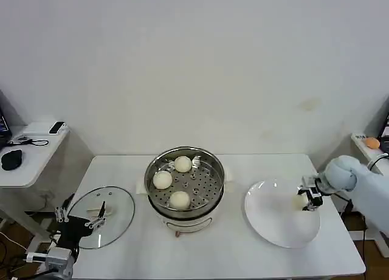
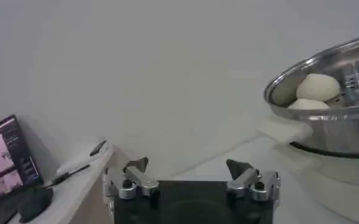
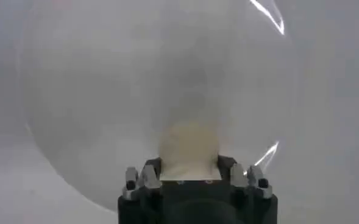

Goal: Take steamed baozi put them in steamer then cover it.

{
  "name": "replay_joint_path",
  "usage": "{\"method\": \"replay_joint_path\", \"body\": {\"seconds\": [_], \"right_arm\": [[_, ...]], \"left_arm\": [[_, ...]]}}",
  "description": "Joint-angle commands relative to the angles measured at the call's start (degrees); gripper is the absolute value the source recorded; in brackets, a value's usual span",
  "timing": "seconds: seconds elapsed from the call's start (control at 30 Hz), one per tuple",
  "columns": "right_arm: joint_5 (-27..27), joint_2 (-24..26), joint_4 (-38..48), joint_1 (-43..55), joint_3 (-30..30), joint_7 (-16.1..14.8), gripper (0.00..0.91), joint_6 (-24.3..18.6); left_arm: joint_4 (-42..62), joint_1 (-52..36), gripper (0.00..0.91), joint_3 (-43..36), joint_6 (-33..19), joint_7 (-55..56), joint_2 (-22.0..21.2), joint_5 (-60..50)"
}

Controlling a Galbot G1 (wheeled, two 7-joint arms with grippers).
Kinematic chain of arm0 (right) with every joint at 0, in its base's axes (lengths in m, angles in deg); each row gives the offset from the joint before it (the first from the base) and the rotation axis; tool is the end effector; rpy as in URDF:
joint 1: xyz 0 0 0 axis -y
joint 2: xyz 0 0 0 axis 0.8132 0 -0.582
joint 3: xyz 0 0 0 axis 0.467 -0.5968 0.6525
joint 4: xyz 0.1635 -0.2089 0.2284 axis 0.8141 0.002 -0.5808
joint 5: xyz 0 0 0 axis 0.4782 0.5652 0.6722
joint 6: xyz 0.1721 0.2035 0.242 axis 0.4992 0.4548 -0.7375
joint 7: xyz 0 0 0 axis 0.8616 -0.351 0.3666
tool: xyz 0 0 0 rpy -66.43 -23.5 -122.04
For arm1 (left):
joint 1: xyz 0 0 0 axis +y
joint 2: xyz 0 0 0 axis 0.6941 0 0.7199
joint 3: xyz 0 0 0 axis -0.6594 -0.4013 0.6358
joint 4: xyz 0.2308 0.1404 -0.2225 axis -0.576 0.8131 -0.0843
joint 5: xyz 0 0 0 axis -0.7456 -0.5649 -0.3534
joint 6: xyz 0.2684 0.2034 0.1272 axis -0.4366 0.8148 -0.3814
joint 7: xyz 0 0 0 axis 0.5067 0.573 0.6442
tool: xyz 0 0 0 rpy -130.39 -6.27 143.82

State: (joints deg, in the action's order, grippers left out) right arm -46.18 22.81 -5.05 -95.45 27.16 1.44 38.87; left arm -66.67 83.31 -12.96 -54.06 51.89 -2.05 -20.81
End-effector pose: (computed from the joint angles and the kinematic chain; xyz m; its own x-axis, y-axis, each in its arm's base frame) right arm 0.4743 -0.2180 -0.2004 -0.2497 -0.0309 0.9678 -0.9679 -0.0213 -0.2504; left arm 0.1625 0.1156 -0.2457 -0.9802 -0.0785 0.1818 0.0153 0.8853 0.4648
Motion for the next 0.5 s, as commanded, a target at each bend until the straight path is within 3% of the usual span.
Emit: {"method": "replay_joint_path", "body": {"seconds": [0.03,0.27,0.5], "right_arm": [[9.11,1.73,-7.35,17.89,-11.42,0.29,0.625,4.79],[20.49,-1.98,-12.50,36.02,-24.96,2.19,0.635,9.76],[32.37,-11.50,-15.37,46.88,-34.89,6.86,0.645,16.40]], "left_arm": [[-0.27,-0.29,0.907,-0.72,0.05,-0.02,0.04,-0.28],[-0.49,-0.96,0.907,-1.53,0.16,-0.03,0.03,-0.55],[-0.44,-1.74,0.907,-2.14,0.30,-0.05,0.07,-1.10]]}}
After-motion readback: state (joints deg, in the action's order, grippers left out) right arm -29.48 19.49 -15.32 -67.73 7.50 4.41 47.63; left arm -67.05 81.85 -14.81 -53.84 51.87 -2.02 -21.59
